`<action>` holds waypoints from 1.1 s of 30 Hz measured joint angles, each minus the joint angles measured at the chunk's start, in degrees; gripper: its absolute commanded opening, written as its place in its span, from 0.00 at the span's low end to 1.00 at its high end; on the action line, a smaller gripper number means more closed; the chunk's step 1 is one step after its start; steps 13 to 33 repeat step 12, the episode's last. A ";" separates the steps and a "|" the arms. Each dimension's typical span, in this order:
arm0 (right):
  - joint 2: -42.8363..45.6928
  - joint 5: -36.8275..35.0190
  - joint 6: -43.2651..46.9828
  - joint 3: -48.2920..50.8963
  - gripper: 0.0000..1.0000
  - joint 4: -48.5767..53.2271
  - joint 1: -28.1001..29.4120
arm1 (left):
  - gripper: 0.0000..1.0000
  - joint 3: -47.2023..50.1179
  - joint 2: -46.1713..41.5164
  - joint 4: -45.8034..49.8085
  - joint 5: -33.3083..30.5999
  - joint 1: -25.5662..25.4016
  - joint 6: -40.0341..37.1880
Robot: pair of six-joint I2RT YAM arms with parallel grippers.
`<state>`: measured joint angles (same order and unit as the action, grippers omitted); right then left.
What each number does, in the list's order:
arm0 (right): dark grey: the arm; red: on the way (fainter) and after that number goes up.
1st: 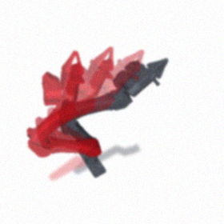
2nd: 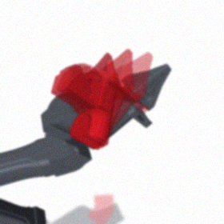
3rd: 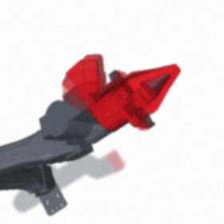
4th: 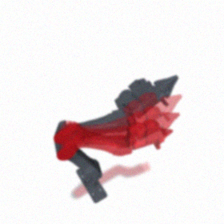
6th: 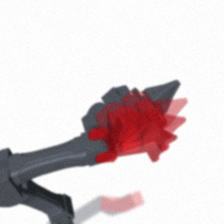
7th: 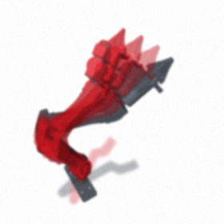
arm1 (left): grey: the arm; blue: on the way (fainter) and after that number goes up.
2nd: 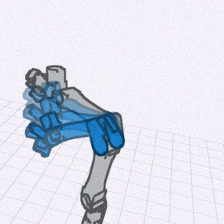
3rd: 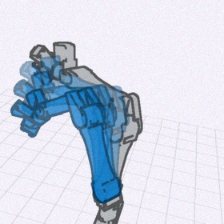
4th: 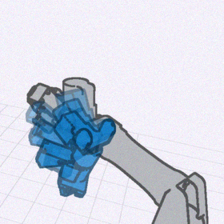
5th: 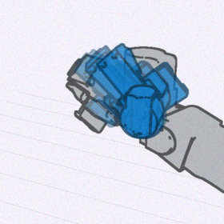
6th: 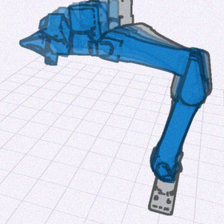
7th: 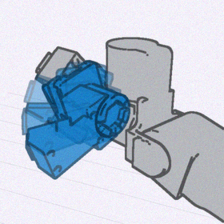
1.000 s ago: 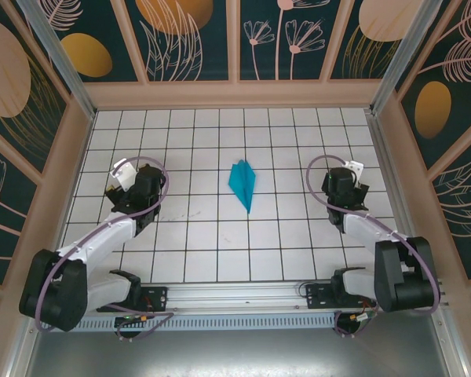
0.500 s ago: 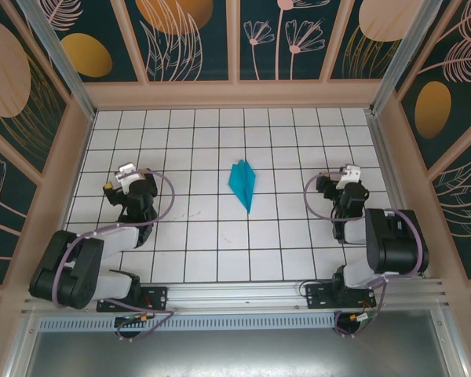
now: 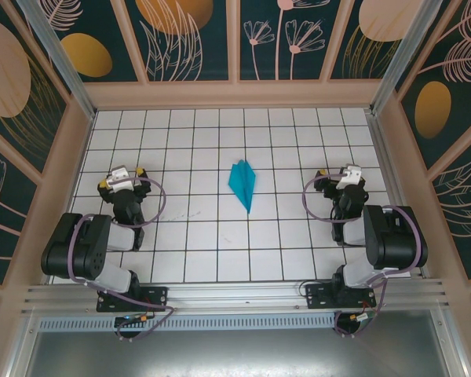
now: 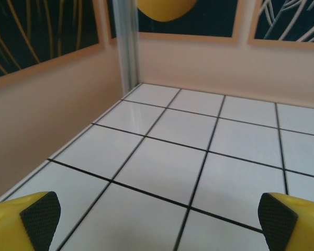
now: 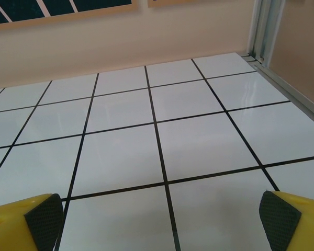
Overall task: Fold a paper plane with a square sheet of paper (pick it up from the middle)
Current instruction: Reset both arms
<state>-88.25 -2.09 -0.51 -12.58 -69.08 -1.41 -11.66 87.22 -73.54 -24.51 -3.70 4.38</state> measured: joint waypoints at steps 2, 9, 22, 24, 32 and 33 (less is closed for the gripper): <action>0.00 -0.02 -0.02 0.00 0.99 -0.15 0.00 | 0.99 -0.07 0.35 -0.31 1.62 0.48 0.42; 0.00 -0.02 -0.02 0.00 0.99 -0.15 0.00 | 0.99 -0.04 0.31 -0.66 3.76 0.76 0.85; 0.00 -0.02 0.00 0.00 0.99 -0.15 0.00 | 0.99 -0.04 0.31 -0.70 4.22 0.76 0.98; 0.00 -0.02 0.00 0.00 0.99 -0.15 0.00 | 0.99 -0.04 0.31 -0.70 4.22 0.76 0.98; 0.00 -0.02 0.00 0.00 0.99 -0.15 0.00 | 0.99 -0.04 0.31 -0.70 4.22 0.76 0.98; 0.00 -0.02 0.00 0.00 0.99 -0.15 0.00 | 0.99 -0.04 0.31 -0.70 4.22 0.76 0.98</action>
